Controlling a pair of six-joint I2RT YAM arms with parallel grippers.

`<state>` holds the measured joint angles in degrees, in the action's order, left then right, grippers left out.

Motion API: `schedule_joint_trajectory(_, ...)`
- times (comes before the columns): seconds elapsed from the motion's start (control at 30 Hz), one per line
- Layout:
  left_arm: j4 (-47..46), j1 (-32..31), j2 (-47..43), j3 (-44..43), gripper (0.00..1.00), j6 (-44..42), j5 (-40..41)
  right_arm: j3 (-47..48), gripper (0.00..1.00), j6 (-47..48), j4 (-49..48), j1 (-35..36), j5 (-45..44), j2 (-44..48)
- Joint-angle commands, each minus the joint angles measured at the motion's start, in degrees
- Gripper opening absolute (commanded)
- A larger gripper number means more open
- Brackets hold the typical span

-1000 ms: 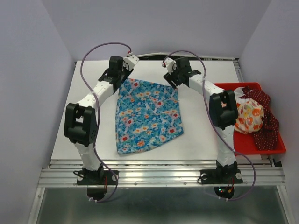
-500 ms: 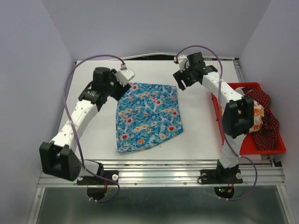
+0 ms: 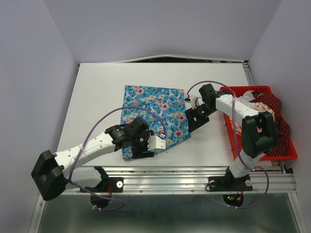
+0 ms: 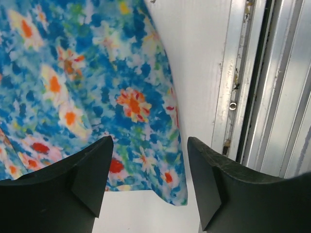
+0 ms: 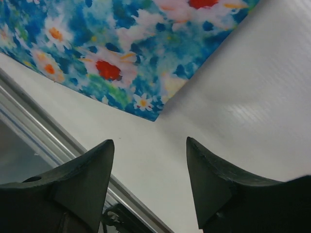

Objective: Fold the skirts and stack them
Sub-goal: Flatten the skirt out

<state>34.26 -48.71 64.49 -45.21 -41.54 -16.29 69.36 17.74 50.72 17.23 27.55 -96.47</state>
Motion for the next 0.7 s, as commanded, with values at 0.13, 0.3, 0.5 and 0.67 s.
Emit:
schedule_joint_trajectory(0.13,-1.6,-8.7,4.8,1.2,0.77,0.2,5.4,-2.1,0.61,-4.3,-3.2,0.3,11.3,-3.2)
schedule_joint_trajectory(0.3,-6.1,-10.4,8.5,3.5,0.72,2.2,10.1,-0.5,0.5,-4.0,-3.9,0.3,12.2,-5.8)
schedule_joint_trajectory(0.5,-9.5,-10.3,10.7,4.9,0.38,2.3,13.4,6.3,0.3,-2.3,-0.3,0.3,12.7,-8.8)
schedule_joint_trajectory(0.67,-8.5,-4.8,10.0,1.8,0.0,0.9,10.7,12.1,0.09,-3.1,0.0,0.3,11.7,-11.2)
